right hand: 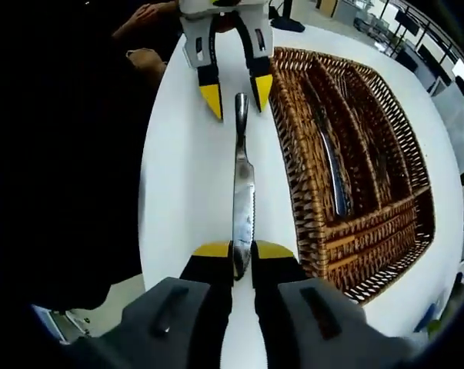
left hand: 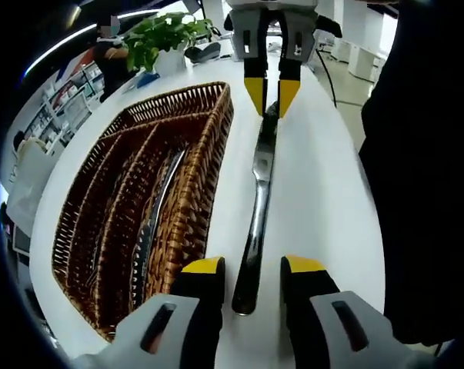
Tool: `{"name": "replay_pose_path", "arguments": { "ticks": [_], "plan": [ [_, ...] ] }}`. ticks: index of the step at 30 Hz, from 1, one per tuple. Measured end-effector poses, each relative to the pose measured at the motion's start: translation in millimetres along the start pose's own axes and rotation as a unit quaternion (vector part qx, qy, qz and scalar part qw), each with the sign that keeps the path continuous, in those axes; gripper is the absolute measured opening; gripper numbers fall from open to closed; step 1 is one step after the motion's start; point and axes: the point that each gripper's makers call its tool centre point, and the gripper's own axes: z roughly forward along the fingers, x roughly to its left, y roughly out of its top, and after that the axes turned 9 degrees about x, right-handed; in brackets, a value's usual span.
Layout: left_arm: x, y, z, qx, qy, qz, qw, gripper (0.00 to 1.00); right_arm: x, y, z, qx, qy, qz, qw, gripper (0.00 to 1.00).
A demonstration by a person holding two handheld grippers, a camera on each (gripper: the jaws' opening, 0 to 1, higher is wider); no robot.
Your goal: Arrange the knives, forks, and spoons in their matching storage slots by inserting each utensil handle-first until every utensil is classified and aligned in the correct compartment
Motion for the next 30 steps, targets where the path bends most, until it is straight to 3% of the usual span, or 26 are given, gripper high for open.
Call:
{"name": "replay_pose_path", "arguments": {
  "ticks": [6, 11, 17, 22, 30],
  "plan": [
    [-1.8, 5.6, 6.0, -0.007, -0.006, 0.003, 1.0, 0.28, 1.7, 4.0, -10.1, 0.013, 0.003, -0.006, 0.9999, 0.06],
    [-3.8, 7.6, 6.9, -0.012, -0.012, 0.029, 0.9994, 0.25, 4.7, 10.2, -18.5, 0.021, 0.004, -0.015, 0.9997, 0.06],
    [-10.8, 12.1, 9.4, -0.006, -0.019, 0.06, 0.998, 0.12, 4.3, 15.5, -23.7, 0.019, 0.004, -0.019, 0.9996, 0.06],
    [-9.3, 12.9, 10.2, 0.002, -0.016, 0.054, 0.9984, 0.09, 5.1, 13.6, -23.2, 0.023, 0.004, -0.023, 0.9995, 0.07],
    [-13.3, 14.9, 1.4, 0.002, -0.02, 0.041, 0.999, 0.07, 5.8, 12.2, -25.8, 0.0, 0.009, -0.014, 0.9999, 0.09]
  ]
}}
